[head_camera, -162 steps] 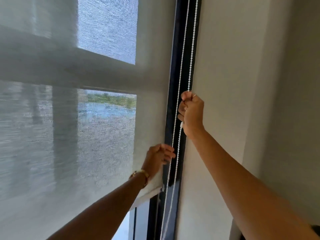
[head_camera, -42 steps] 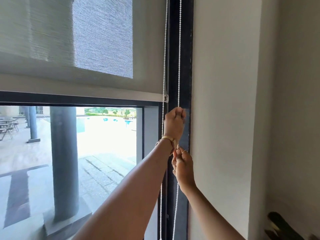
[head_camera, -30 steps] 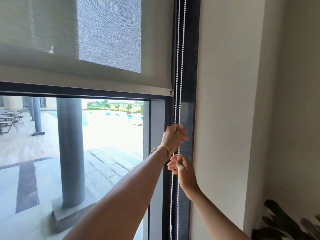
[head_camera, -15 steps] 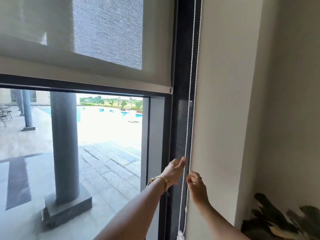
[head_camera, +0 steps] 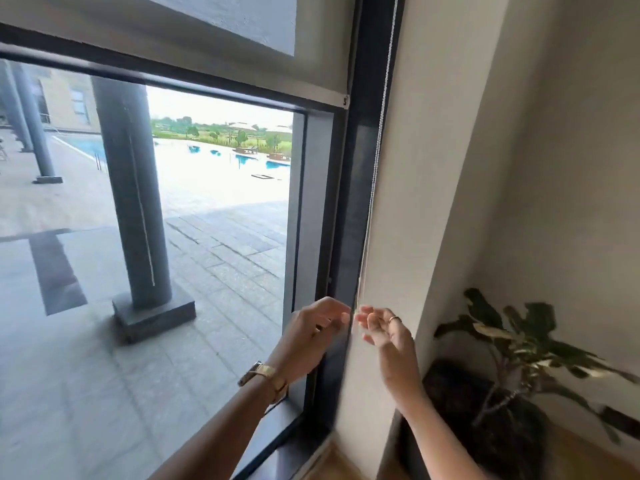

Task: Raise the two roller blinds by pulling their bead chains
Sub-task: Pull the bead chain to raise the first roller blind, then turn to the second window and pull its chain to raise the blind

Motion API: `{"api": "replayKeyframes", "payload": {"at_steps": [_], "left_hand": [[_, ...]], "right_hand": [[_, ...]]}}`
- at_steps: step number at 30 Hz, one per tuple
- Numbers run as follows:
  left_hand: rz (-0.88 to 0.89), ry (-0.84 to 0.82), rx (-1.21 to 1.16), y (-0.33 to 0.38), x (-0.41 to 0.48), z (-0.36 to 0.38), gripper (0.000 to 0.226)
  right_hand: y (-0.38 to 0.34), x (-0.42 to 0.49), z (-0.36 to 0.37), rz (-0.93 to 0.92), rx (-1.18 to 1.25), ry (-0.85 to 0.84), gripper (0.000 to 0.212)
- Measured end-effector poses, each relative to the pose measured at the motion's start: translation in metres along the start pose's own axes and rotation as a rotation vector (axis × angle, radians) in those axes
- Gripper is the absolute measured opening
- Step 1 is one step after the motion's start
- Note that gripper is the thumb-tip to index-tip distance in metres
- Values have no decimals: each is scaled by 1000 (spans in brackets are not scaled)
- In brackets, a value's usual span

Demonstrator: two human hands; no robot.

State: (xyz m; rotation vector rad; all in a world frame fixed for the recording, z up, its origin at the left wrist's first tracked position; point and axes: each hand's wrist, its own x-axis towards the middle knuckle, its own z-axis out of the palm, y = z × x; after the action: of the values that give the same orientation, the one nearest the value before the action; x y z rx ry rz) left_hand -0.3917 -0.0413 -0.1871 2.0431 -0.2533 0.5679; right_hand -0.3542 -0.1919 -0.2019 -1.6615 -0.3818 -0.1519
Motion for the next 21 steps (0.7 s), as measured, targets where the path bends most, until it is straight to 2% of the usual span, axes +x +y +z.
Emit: {"api": "replayKeyframes", "payload": {"at_steps": [8,12,18,21], "left_hand": [[-91,286,-190,89,-187,-59,22],[-200,386,-233,124,-274,-98,21],[-290,440,-201,151,-379,-149,21],[-301,464,-136,163,-443,-194,21]], "right_hand": [[-71,-191,28,-60,87,-58,17],[-100,-291,48,29,117,-157,17],[-128,-385,85,85,132,-279,17],[-154,-431,131,66,146,-396,12]]}}
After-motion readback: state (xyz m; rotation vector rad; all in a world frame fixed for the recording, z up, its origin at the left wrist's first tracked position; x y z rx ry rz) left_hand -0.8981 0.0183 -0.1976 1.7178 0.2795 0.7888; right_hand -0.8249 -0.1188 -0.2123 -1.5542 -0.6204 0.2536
